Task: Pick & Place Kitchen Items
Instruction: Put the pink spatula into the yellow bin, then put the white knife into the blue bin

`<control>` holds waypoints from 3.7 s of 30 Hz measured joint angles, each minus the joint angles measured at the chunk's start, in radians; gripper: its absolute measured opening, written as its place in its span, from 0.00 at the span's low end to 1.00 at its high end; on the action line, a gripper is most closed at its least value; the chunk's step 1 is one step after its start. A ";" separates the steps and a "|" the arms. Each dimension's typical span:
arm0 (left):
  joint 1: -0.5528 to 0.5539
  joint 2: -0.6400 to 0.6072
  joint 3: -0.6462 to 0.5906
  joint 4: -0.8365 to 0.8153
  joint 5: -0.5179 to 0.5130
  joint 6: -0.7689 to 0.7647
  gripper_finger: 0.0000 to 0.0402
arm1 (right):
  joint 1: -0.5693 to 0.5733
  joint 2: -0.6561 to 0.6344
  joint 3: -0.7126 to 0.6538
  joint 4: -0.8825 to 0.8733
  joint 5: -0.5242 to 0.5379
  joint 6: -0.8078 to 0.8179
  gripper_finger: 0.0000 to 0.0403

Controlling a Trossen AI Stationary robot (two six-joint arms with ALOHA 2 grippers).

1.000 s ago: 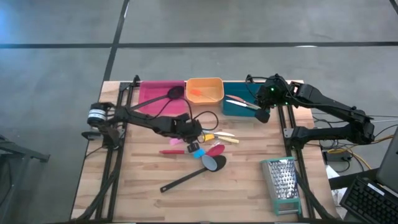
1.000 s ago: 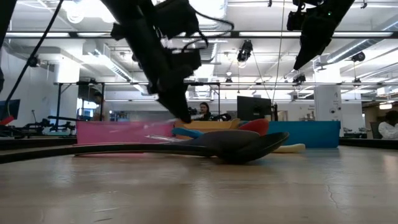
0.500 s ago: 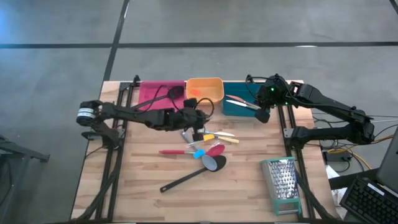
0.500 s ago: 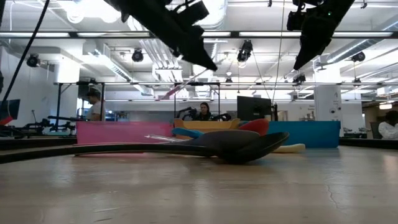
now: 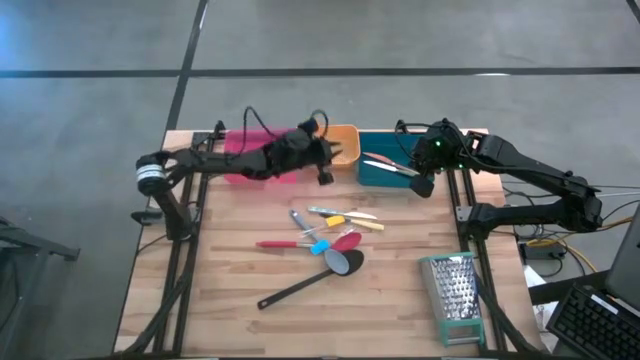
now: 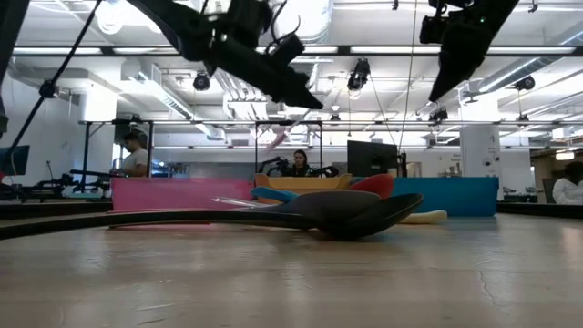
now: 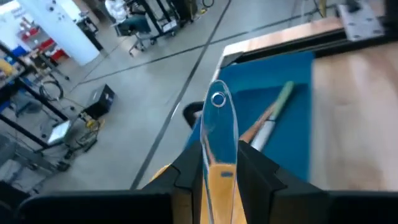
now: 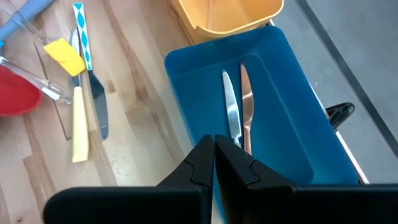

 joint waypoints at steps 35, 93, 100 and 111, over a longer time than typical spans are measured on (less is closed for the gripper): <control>0.213 0.421 0.425 -0.333 0.138 -0.177 0.18 | 0.000 0.000 0.000 0.030 -0.001 -0.019 0.02; 0.004 0.085 0.622 -0.967 0.046 -0.133 0.58 | 0.000 0.000 -0.024 0.047 0.000 -0.050 0.02; -0.092 -0.037 0.621 -1.129 0.016 -0.204 0.58 | 0.000 0.000 -0.024 0.050 0.000 -0.049 0.02; -0.262 -0.084 0.613 -1.417 -0.091 -0.385 0.58 | 0.000 0.000 -0.024 0.050 0.000 -0.045 0.02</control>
